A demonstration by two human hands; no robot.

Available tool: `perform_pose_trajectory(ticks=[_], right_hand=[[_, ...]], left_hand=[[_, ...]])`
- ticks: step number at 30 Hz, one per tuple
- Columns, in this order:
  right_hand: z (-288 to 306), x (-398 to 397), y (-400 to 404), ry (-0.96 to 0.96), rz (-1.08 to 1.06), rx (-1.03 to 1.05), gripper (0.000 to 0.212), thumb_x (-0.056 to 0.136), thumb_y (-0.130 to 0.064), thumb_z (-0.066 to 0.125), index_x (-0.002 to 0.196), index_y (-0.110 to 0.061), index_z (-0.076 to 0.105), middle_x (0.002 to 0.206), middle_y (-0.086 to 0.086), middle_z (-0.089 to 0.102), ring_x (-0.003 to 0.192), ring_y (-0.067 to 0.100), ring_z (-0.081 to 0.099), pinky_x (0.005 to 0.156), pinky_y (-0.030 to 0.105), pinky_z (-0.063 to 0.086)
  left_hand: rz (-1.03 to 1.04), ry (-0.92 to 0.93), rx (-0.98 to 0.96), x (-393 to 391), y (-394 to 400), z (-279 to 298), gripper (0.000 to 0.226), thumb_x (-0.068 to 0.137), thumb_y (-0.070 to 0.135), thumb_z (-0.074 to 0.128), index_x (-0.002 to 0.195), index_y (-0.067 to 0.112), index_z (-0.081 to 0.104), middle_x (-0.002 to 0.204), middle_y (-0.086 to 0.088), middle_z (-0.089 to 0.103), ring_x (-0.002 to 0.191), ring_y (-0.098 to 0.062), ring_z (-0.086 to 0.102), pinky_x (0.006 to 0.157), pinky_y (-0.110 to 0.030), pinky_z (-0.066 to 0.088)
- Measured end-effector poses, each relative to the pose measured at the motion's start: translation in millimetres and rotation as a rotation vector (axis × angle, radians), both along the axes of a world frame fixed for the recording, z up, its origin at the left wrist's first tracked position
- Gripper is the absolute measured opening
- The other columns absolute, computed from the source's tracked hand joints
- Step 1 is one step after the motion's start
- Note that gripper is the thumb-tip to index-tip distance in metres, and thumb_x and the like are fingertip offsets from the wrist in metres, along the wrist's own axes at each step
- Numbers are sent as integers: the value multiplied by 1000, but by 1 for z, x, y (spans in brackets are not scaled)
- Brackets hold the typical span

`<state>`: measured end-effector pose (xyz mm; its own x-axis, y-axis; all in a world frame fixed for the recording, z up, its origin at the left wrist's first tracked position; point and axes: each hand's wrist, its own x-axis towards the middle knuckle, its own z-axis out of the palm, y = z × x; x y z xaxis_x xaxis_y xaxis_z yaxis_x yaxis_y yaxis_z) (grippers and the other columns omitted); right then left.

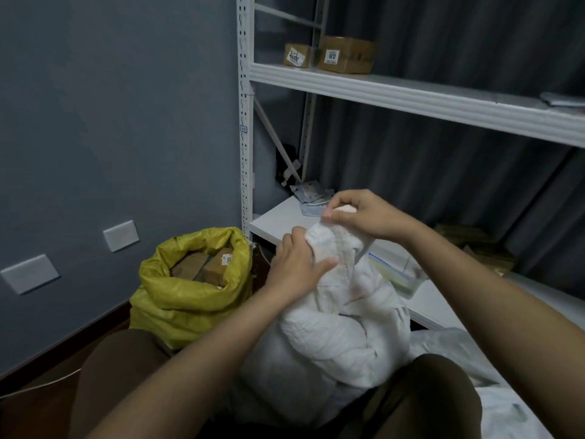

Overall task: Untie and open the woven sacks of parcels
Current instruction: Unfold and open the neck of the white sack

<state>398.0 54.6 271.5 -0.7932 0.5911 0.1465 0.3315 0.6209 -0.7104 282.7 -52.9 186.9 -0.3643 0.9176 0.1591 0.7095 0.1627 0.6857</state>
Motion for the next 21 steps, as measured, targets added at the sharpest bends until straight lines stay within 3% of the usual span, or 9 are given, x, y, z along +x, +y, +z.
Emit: perform_pose_trajectory(ticks=[3, 6, 8, 10, 12, 14, 16, 18, 21], right_hand=[[4, 15, 5, -541, 58, 454, 38, 68, -41, 81, 91, -23, 57, 82, -7, 60, 76, 12, 56, 61, 28, 41], [-5, 14, 3, -886, 51, 1034, 15, 84, -29, 60, 98, -24, 55, 97, 1, 65, 89, 25, 61, 61, 30, 37], [-12, 5, 0, -920, 9, 880, 21, 86, -28, 55, 104, -21, 62, 103, 2, 67, 94, 26, 62, 63, 30, 39], [-14, -5, 1, -872, 9, 410, 19, 80, -33, 64, 92, -18, 67, 93, 0, 70, 88, 23, 64, 66, 32, 49], [-10, -8, 3, -750, 48, 153, 11, 78, -28, 71, 76, -21, 63, 77, -7, 65, 77, 15, 62, 65, 28, 48], [-5, -5, 7, -605, 63, 259, 12, 76, -20, 69, 74, -23, 58, 73, -8, 60, 72, 12, 56, 61, 27, 43], [-7, -1, 9, -476, 45, 480, 17, 74, -17, 65, 70, -26, 51, 69, -9, 56, 69, 15, 53, 59, 32, 39], [-14, -1, 5, -474, 42, 553, 24, 78, -18, 60, 64, -25, 43, 64, -9, 51, 67, 18, 49, 56, 33, 33], [-27, -16, -5, -694, 65, 480, 18, 82, -20, 59, 67, -17, 49, 71, -1, 55, 71, 21, 51, 57, 32, 35]], left_hand=[[-183, -178, -87, -38, 0, 12, 37, 76, 46, 74, 86, 15, 56, 80, 4, 61, 79, -18, 59, 66, -29, 44], [-380, -376, -304, -61, -13, 28, 35, 74, 48, 76, 87, 16, 69, 87, 4, 72, 84, -15, 68, 77, -26, 51], [-339, -108, -371, -54, -16, 27, 29, 78, 50, 71, 84, 24, 61, 85, 11, 64, 81, -10, 61, 68, -18, 46], [-149, 267, -254, -39, -12, 10, 46, 75, 54, 70, 99, 22, 46, 101, 5, 52, 91, -17, 54, 65, -27, 41], [-97, 388, -84, -26, -13, -8, 53, 77, 55, 67, 106, 17, 43, 106, 0, 50, 95, -23, 54, 67, -32, 39], [-196, 136, 19, -35, -17, -10, 36, 80, 51, 65, 88, 19, 51, 87, 5, 56, 85, -19, 57, 65, -27, 40], [-288, -123, -110, -54, -20, 3, 26, 86, 44, 62, 72, 23, 54, 71, 10, 57, 74, -12, 56, 58, -15, 38], [-311, -6, -199, -67, -21, 11, 34, 86, 52, 58, 75, 20, 58, 72, 7, 57, 72, -11, 53, 59, -17, 38], [-257, 214, -138, -53, -14, 2, 56, 74, 64, 63, 112, 25, 53, 103, 5, 53, 96, -12, 49, 76, -29, 40]])
